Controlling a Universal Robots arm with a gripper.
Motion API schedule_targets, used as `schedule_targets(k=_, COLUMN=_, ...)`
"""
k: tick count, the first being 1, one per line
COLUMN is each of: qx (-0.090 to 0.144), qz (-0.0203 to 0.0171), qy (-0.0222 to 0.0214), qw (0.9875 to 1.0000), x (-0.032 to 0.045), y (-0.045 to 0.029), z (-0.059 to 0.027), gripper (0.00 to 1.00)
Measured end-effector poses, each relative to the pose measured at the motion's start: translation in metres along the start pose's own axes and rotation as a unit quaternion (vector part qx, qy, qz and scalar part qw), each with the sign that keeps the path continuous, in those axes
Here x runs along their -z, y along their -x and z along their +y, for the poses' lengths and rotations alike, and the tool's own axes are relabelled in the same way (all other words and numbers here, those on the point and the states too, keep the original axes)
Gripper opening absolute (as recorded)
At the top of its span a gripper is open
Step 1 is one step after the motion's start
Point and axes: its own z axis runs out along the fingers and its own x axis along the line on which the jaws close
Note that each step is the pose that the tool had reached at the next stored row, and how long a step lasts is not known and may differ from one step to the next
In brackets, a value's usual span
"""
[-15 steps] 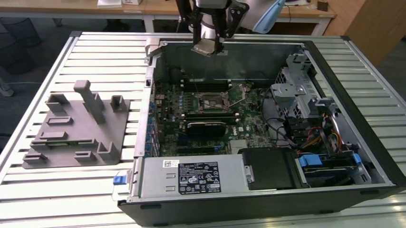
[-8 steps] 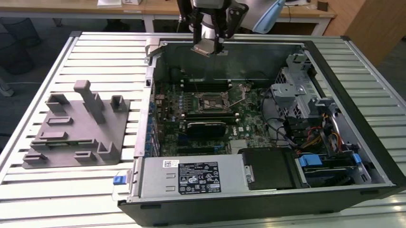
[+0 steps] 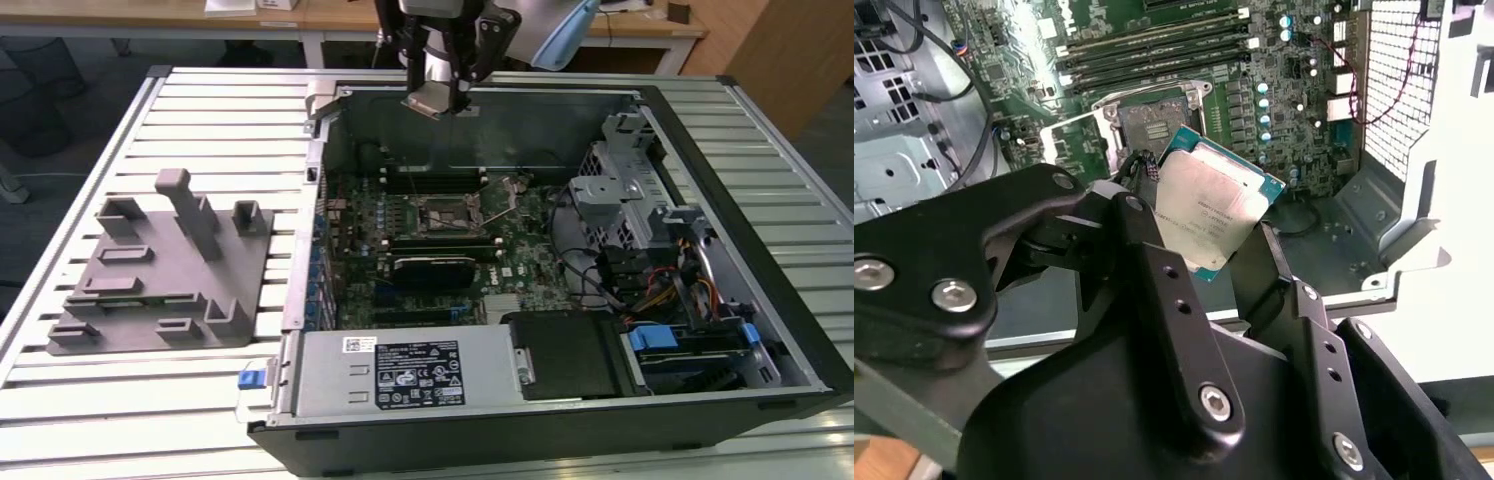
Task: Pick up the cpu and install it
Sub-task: 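Place the cpu into insertion slot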
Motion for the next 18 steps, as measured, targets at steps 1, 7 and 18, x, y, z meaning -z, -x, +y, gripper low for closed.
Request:
schedule_targets(k=1, qx=-0.004, qz=-0.0001, qy=0.0000, qw=1.0000, x=-0.0001, y=-0.0001, z=0.0001, gripper=0.53)
schedule_targets(k=7, qx=-0.025, qz=-0.0005, qy=-0.0003, qw=0.9997, x=-0.0003, y=-0.0004, z=0.0004, gripper=0.53)
schedule_targets(k=18, qx=-0.079, qz=-0.0017, qy=-0.0010, qw=0.9969, x=-0.0011, y=-0.0009, z=0.0010, gripper=0.53)
